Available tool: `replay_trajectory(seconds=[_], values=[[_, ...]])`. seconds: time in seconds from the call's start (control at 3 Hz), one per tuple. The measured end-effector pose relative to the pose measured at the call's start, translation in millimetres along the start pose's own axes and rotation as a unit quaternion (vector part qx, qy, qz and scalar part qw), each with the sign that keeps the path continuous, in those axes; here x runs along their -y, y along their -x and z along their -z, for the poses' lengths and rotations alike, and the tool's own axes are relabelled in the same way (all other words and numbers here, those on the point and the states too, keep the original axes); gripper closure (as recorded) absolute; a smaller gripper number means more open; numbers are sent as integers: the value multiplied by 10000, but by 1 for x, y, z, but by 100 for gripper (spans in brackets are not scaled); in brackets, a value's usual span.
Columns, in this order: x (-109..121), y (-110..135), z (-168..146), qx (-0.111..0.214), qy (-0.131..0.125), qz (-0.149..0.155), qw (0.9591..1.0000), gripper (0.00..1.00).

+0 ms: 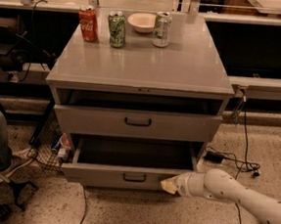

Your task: Close middle drawer

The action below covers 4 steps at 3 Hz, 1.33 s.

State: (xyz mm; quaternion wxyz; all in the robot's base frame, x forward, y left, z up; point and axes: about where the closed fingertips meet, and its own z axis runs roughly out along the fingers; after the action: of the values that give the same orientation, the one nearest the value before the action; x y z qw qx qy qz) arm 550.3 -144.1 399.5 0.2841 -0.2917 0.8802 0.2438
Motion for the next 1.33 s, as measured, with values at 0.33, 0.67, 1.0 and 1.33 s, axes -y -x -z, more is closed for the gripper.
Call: replay_trajectory(seconds=[0.33,0.67,1.0,1.33], values=[[8,19,4,362,-94,124,9992,100],[17,41,9,759,-130,265,9967,100],[24,55,8,967,-161,339,9946,100],[30,61,1,1036,-130,330,9940,100]])
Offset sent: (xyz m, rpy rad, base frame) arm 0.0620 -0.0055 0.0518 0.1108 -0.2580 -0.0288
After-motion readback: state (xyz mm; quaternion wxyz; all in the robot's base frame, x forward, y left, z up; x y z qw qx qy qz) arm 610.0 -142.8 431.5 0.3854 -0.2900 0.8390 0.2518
